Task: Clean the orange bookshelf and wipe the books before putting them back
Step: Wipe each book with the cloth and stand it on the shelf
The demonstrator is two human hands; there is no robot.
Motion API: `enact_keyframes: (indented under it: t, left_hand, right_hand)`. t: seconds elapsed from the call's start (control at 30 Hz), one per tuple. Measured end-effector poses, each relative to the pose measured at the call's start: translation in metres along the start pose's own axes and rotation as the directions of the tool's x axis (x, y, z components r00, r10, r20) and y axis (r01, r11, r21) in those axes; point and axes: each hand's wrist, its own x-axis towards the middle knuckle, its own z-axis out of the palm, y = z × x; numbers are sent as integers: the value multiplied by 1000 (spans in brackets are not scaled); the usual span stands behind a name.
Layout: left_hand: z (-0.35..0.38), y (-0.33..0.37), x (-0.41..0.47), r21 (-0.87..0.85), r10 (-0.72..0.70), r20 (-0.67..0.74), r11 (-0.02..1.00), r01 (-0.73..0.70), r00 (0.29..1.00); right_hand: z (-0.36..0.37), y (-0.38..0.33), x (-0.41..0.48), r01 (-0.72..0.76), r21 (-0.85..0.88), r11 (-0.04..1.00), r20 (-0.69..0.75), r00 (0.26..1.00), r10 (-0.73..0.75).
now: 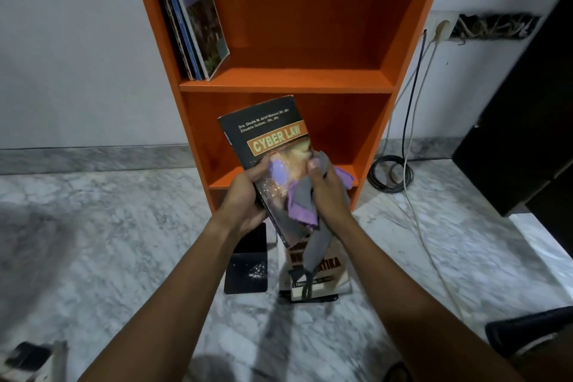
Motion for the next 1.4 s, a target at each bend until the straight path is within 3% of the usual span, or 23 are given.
enact_keyframes:
  t: [0.07,0.17,0.27,0.3,0.4,0.5,0.57,0.63,0.7,0.8,1.03,1.2,1.4]
  left_hand:
    - [1,19,-1,68,29,17,997,-30,999]
    - [1,59,-1,314,53,-6,948,-48,999]
    - [-11,91,3,647,91,33,757,-91,995]
    - [-15,102,7,699,100,77,704,-125,992]
    - [-16,125,11,676,246,158,679,-287,956]
    - [-6,152,27,638,433,174,635,-436,884]
    - [-1,169,42,678,542,171,541,-498,823]
    - [2,181,59,732,633,150,445,-516,760]
    - [4,193,79,781,727,115,355,-514,677]
    - [8,205,107,897,857,50,187,-401,513]
    - [-24,187,155,935,922,-152,251,-250,356]
    - [-40,173,163,944,925,-192,266,-197,327]
    - [-41,175,155,936,911,-209,291,-196,355]
  right_hand:
    - [-10,-12,13,-29,81,996,-3,1000,30]
    - [-12,-30,33,59,176,983,-37,998,-54]
    - [-4,-63,59,139,231,963,-146,984,-107]
    - [-1,-77,72,181,228,957,-180,973,-141]
    - [3,-113,107,275,197,941,-201,951,-236]
    - [8,-138,147,399,-49,916,-273,876,-396]
    - [8,-149,167,390,-205,898,-384,811,-441]
    - [11,-152,183,367,-235,900,-406,804,-434]
    - [24,-152,197,336,-248,908,-303,864,-403]
    - [55,-148,216,347,-194,917,-73,927,-367]
    - [126,-144,261,286,-120,951,136,953,-269]
    - [143,-130,267,262,-95,960,133,959,-249]
    - [140,-133,259,225,-256,940,77,974,-212]
